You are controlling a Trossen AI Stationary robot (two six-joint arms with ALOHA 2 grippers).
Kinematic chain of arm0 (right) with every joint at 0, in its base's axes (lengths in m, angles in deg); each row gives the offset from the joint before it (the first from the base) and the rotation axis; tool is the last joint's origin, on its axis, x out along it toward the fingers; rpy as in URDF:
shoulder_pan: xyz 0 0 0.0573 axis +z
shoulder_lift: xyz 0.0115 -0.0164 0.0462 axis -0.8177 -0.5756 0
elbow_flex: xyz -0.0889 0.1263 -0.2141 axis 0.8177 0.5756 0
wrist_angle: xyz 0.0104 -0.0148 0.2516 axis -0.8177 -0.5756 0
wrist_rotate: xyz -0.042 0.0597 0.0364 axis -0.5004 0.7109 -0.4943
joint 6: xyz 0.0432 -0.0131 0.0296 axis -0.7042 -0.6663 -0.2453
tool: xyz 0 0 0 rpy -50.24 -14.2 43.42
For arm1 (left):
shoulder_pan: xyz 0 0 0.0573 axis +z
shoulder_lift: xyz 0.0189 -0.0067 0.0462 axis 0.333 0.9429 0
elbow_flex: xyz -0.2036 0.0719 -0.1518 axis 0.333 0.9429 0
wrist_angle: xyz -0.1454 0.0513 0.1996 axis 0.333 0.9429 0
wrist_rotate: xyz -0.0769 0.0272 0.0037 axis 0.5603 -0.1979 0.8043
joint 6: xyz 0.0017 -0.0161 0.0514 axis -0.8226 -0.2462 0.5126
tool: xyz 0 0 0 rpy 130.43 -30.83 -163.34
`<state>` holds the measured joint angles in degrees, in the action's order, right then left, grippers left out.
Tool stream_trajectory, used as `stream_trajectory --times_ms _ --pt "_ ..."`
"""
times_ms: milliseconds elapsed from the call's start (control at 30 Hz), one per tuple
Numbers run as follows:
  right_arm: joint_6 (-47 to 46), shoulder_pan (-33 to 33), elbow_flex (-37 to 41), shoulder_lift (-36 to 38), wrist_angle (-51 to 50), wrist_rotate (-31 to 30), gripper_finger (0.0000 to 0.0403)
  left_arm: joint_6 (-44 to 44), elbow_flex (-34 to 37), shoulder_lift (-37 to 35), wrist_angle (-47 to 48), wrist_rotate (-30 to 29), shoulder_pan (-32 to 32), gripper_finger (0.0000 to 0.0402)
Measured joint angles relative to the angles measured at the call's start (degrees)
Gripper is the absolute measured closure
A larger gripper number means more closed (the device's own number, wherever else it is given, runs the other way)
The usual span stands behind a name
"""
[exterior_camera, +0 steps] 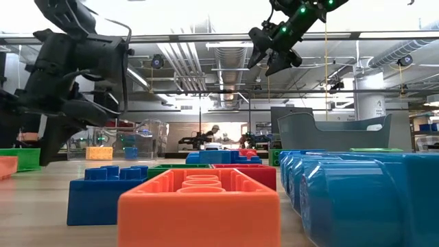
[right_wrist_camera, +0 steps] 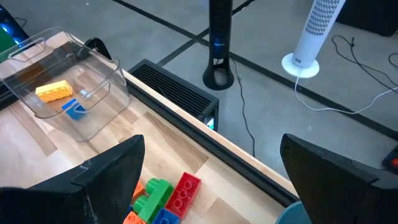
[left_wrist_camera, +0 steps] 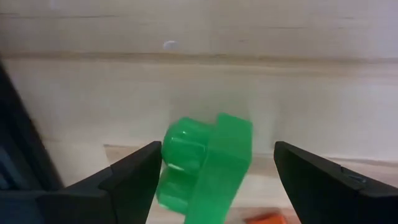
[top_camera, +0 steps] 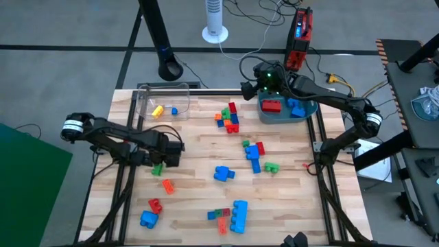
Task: Sort blocks by size
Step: Put the big green game piece into the blue bin
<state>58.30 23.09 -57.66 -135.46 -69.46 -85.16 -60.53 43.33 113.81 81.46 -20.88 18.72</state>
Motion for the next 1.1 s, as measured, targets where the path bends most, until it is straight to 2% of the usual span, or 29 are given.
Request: stream_trajectory --times_ms 333,733,1000,1100 --pt "0.1 0.0 0.0 0.02 -0.02 0.0 0.0039 1.13 1.33 0.0 -3.04 0.04 0.0 0.0115" --pt "-0.8 0.0 0.0 0.13 -0.07 0.02 0.0039 2.49 1.33 -0.11 -4.7 -0.2 -0.37 0.0213" --pt "-0.87 0.0 0.0 0.13 -0.09 0.02 0.0039 3.53 1.31 -0.11 -5.27 -0.24 -0.37 0.02" --pt "-0.8 -0.02 0.0 0.13 -0.09 0.02 0.0039 4.66 0.75 -0.04 -5.66 -2.03 -0.68 0.02"
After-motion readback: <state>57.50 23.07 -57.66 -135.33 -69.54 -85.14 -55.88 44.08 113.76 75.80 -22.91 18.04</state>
